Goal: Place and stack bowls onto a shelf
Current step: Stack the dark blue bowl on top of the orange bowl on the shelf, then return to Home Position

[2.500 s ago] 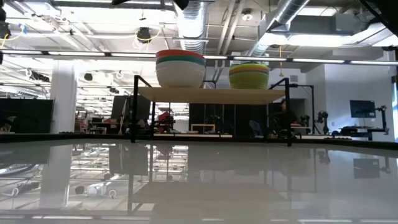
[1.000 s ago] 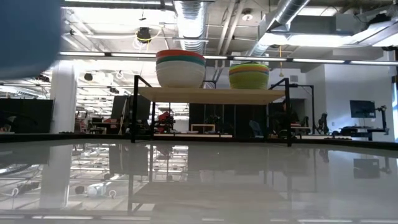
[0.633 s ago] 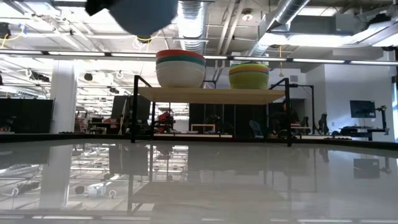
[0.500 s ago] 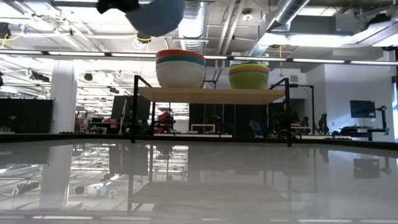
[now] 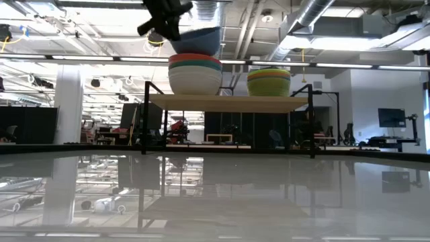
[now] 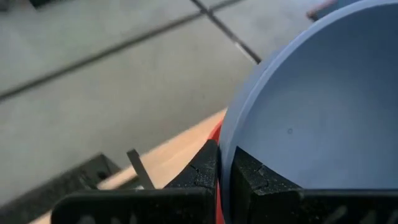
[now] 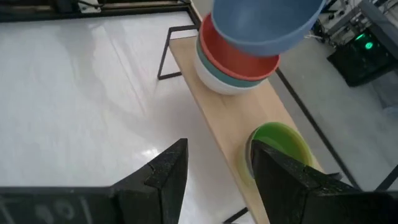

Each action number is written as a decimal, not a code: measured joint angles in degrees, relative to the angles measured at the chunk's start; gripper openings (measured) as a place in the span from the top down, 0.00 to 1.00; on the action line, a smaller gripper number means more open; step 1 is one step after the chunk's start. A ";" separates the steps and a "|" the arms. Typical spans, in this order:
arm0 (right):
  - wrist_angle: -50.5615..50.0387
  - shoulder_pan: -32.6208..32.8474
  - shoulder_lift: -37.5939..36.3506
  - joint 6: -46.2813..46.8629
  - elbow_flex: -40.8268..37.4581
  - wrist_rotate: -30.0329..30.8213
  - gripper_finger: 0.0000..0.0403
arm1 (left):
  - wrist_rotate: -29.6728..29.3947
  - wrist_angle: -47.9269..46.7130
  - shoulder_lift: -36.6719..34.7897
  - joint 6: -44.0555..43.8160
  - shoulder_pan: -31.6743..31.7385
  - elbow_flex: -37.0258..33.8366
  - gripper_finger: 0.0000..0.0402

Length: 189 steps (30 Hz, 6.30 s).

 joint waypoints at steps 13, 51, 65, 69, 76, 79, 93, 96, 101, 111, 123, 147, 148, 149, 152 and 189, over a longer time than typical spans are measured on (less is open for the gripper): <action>0.00 -6.05 -5.24 -5.07 -0.04 -0.20 0.50 | 8.98 -12.01 8.93 -2.20 3.41 10.44 0.89; 0.02 -5.26 -7.09 2.17 -0.04 -0.21 0.50 | 0.05 -12.84 9.90 -3.11 6.72 12.08 0.63; 2.07 -5.47 -7.06 2.80 -0.04 -0.10 0.50 | 2.27 -7.69 10.81 0.11 5.33 12.16 0.63; 1.56 -4.09 -7.06 5.68 -0.04 -0.23 0.50 | 3.24 -9.71 12.51 0.14 5.37 12.16 0.63; 2.52 1.31 -7.06 10.89 -0.04 -0.23 0.50 | 3.95 -9.23 9.93 0.17 5.30 12.06 0.63; 4.81 2.50 -6.85 11.87 -0.02 -0.25 0.50 | 4.95 -7.23 6.24 2.24 4.35 12.10 0.63; 16.61 1.40 -7.70 9.48 -13.99 -4.05 0.65 | 0.64 20.48 -17.75 8.92 -16.00 -12.70 0.63; 27.25 1.35 -10.64 9.06 -22.15 -9.51 0.71 | 0.40 32.95 -26.87 5.96 -20.28 -30.40 0.63; 47.78 1.12 -14.91 2.33 -35.60 -20.98 0.82 | 4.75 51.00 -39.07 3.98 -26.86 -50.78 0.63; 68.58 -3.53 -29.88 -3.71 -56.89 -28.23 0.96 | 0.96 50.41 -44.98 5.23 -39.23 -59.66 0.63; 81.58 -3.23 -50.52 -6.05 -79.77 -28.88 0.93 | -5.93 49.89 -45.17 10.06 -42.17 -64.27 0.76; 100.84 -7.57 -65.92 -20.69 -104.70 -38.18 0.95 | -3.16 58.47 -55.99 21.57 -46.53 -77.42 1.00; 101.01 -7.67 -67.23 -20.65 -106.23 -38.18 0.95 | -3.11 57.35 -56.69 21.00 -46.67 -77.43 1.00; 101.24 -7.62 -68.43 -20.46 -107.44 -38.24 0.95 | -2.83 55.84 -57.52 20.75 -46.80 -77.43 1.00; 101.37 -8.26 -72.10 -18.56 -111.03 -38.76 0.95 | -2.70 52.26 -60.32 20.62 -47.30 -77.47 1.00; 102.61 -12.07 -101.00 -8.93 -133.15 -38.08 0.94 | -3.21 43.08 -80.87 22.39 -46.72 -82.76 1.00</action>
